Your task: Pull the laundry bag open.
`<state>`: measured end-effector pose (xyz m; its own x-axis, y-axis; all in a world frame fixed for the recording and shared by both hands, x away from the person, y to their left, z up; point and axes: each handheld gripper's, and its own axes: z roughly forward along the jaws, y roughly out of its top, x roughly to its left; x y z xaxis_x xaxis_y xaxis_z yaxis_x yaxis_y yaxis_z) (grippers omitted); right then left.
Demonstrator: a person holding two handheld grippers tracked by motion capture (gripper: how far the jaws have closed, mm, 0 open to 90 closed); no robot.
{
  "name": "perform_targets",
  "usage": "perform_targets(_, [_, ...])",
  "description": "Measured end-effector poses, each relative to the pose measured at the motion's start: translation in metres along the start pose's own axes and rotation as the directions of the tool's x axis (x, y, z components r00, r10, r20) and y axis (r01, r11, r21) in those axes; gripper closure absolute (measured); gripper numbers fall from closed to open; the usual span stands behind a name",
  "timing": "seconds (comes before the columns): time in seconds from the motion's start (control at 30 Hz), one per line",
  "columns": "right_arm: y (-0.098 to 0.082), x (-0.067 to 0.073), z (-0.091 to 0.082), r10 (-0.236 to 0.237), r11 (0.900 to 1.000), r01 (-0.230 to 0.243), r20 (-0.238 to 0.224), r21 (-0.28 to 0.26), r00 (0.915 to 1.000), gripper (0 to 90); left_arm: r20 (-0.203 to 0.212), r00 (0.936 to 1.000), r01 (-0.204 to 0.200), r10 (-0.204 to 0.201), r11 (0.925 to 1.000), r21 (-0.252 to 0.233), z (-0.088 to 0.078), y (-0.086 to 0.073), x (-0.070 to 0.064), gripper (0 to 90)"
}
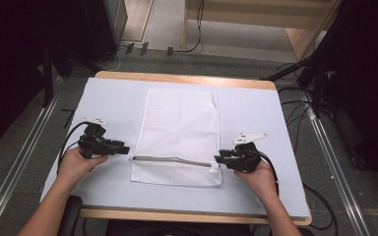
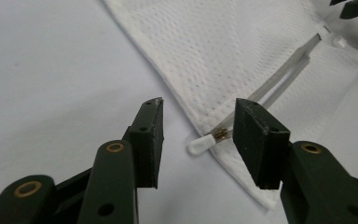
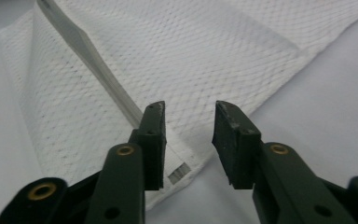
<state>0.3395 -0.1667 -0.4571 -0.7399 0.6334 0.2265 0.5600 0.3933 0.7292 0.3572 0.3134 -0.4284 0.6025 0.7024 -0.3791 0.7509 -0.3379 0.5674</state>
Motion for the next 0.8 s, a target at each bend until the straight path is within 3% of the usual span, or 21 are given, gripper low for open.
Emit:
perform_targets(0.17, [-0.002, -0.010, -0.004, 0.041, 0.999, -0.040, 0.027, -0.024, 0.9988, 49.9, -0.063, 0.9980, -0.004, 0.002, 0.9996, -0.029, -0.004, -0.001, 0.006, 46.7])
perform_targets(0.37, [-0.005, -0.023, -0.008, 0.076, 0.997, -0.074, 0.066, -0.039, 0.9949, 42.5, -0.124, 0.9921, 0.019, -0.022, 0.9994, -0.029, -0.006, -0.003, 0.014, 43.2])
perform_targets(0.63, [-0.007, -0.036, -0.013, 0.129, 0.989, -0.118, 0.132, -0.087, 0.9829, 38.5, -0.169, 0.9845, 0.039, -0.047, 0.9981, -0.047, -0.010, -0.005, 0.023, 37.8])
perform_targets(0.8, [-0.008, -0.037, -0.012, 0.138, 0.989, -0.129, 0.142, -0.074, 0.9802, 37.6, -0.181, 0.9817, 0.051, -0.059, 0.9976, -0.046, -0.010, -0.006, 0.026, 36.4])
